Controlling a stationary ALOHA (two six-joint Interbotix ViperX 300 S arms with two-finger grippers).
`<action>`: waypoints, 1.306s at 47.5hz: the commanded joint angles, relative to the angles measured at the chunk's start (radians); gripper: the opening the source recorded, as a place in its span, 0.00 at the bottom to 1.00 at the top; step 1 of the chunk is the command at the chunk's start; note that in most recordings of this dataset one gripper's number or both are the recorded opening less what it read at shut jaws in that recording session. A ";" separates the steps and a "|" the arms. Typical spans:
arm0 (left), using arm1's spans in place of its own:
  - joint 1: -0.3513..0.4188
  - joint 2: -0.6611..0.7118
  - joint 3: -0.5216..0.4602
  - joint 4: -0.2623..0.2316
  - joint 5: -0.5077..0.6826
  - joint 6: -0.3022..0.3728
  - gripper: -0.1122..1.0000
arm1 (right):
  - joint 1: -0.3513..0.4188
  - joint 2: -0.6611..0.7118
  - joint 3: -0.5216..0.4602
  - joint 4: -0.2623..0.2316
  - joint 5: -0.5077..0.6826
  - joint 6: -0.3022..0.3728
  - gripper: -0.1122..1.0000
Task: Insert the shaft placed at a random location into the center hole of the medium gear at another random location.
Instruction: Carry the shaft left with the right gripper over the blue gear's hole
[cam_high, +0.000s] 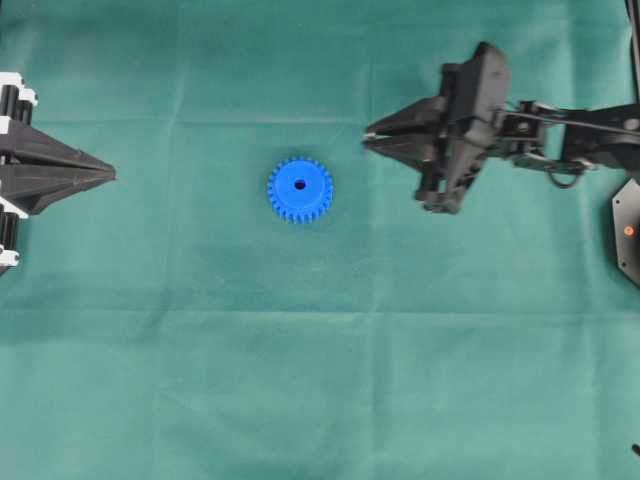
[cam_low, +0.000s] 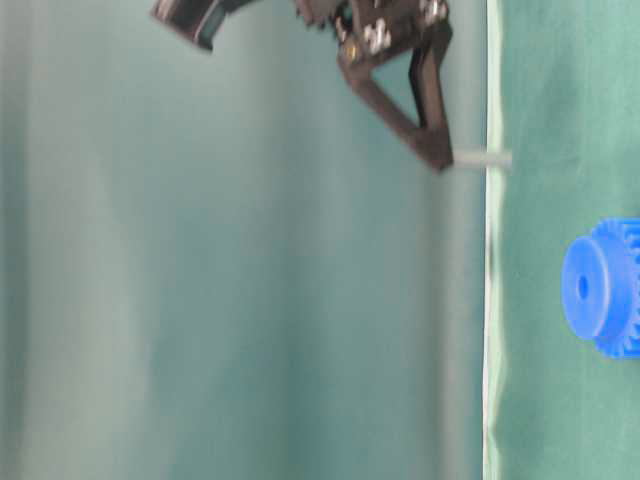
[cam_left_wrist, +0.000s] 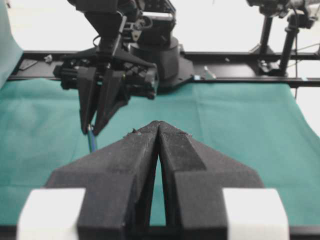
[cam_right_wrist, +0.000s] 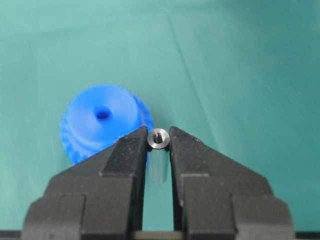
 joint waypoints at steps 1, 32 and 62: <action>-0.003 0.009 -0.023 0.003 -0.005 -0.002 0.10 | 0.017 0.026 -0.069 0.005 0.003 -0.006 0.22; -0.003 0.011 -0.023 0.003 -0.005 -0.002 0.10 | 0.069 0.166 -0.235 0.009 0.014 -0.005 0.22; -0.003 0.011 -0.023 0.003 -0.005 -0.002 0.10 | 0.081 0.224 -0.235 0.035 0.009 0.020 0.22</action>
